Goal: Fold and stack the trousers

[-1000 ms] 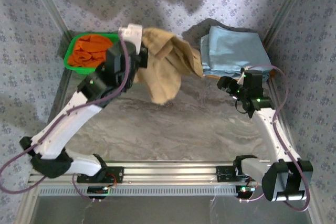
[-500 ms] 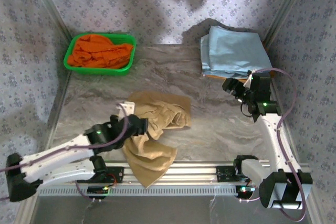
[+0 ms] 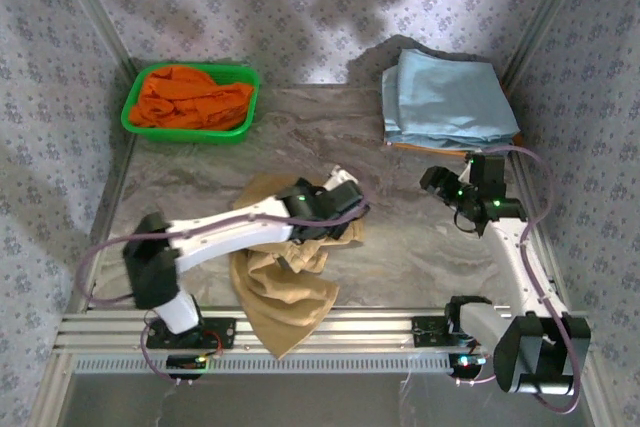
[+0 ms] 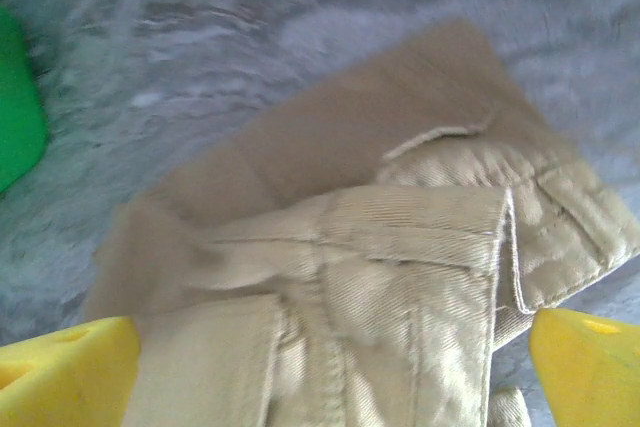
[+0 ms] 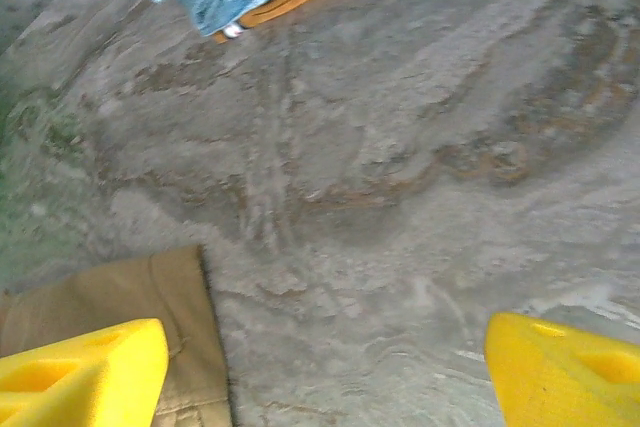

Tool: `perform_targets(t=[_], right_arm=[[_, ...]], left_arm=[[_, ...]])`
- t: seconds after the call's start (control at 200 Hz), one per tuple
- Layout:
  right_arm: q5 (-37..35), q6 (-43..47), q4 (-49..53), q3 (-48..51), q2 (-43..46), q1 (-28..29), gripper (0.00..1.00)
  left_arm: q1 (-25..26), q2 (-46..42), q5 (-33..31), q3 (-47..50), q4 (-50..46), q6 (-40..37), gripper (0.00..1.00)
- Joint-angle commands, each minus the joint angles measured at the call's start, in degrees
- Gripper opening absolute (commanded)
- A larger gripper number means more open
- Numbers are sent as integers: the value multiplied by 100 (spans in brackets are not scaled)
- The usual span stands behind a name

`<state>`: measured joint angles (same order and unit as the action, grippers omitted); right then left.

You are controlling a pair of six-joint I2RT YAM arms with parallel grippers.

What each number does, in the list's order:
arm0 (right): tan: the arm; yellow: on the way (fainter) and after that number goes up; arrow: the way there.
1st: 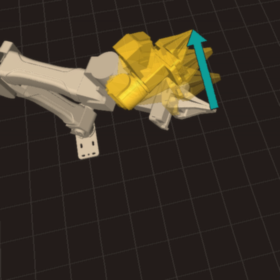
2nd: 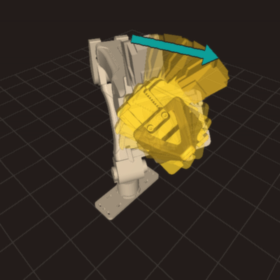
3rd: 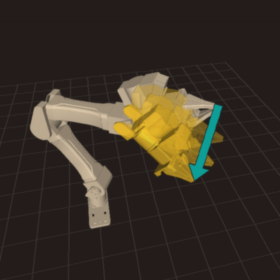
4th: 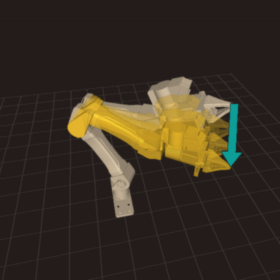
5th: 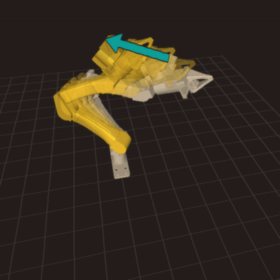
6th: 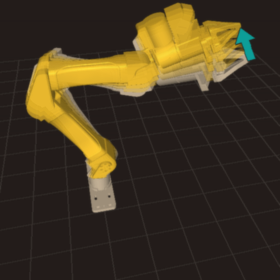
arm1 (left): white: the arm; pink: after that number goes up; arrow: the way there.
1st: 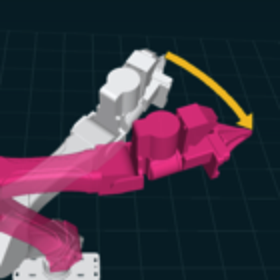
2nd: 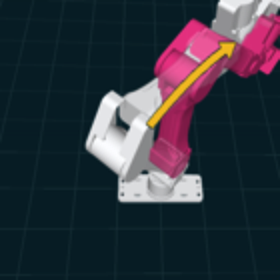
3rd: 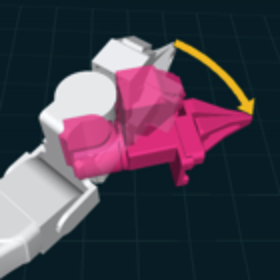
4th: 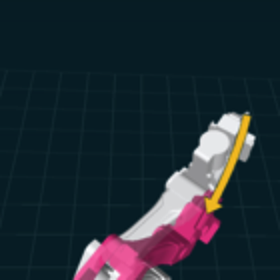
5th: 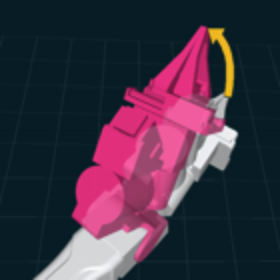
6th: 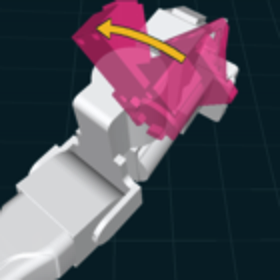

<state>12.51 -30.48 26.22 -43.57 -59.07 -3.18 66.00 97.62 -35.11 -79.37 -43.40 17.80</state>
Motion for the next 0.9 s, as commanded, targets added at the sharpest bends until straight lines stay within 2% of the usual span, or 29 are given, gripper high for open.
perform_targets(t=[0.0,0.115,0.255,0.32,0.4,0.48,0.66,0.77,0.894], right_arm=[[242,-112,179,107,-81,-283,86],[457,-66,123,147,-156,-408,87],[481,55,115,154,-223,-452,88],[531,61,78,181,-269,-513,88],[637,19,3,217,-315,-590,88],[708,-19,-67,235,-324,-622,87],[782,7,26,200,-292,-746,86],[862,-18,28,213,-222,-867,85],[911,-54,-3,234,-150,-875,83]], left_arm=[[203,558,1,-444,82,-1307,100],[260,1103,26,-619,316,-1905,100],[499,1393,-114,-676,411,-2603,100],[654,1463,2,-668,757,-2852,100],[720,1668,-142,-659,981,-3143,97],[713,1886,-149,-621,1242,-3318,89],[518,2149,74,-695,1198,-3282,63],[397,2193,92,-659,1204,-3265,56],[335,2222,-97,-723,1261,-3239,27]])
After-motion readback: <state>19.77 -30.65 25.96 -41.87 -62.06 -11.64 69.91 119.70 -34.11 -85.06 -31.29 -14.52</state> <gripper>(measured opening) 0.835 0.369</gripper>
